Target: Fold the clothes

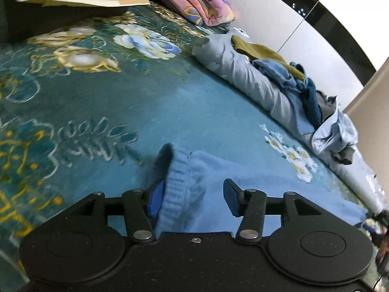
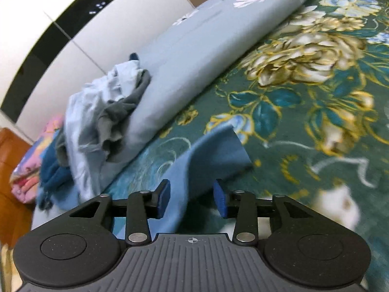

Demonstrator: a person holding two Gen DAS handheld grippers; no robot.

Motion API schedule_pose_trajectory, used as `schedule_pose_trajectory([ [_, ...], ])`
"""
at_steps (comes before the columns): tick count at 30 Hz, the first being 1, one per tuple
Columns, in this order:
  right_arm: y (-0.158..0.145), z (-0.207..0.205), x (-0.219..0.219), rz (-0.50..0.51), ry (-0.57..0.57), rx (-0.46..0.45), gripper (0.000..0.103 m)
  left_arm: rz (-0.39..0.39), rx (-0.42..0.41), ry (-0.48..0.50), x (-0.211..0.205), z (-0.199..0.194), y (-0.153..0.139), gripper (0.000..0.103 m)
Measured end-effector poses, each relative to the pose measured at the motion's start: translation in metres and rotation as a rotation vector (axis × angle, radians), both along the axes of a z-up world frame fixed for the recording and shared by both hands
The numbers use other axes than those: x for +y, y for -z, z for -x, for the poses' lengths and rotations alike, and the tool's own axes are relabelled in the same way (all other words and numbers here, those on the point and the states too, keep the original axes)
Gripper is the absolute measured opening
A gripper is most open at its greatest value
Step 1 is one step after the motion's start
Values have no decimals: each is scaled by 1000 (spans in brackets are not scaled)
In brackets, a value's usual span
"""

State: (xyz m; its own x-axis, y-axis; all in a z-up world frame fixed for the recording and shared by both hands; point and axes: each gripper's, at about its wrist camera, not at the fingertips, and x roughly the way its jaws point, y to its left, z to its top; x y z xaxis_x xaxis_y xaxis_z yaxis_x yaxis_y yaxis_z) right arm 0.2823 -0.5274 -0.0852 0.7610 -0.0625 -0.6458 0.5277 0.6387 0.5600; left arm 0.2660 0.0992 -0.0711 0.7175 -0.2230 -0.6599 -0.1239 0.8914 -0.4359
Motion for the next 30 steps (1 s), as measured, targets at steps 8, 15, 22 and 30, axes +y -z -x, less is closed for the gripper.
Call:
schedule_pose_trajectory([
  [8,-3,-38,-11,0,1,-44,2,-21,-52,-23,-1,-5,2,4],
  [15,-61,-27,19,277,-98,-206,2,-51,-135,-59,-1,6,-3,4],
  [22,10,-34,-6,221,-81,86,4,-59,-58,-71,5,0,16,5],
  [30,-8,-27,-11,244,-78,-30,3,-128,-150,-46,-6,1,-8,5],
])
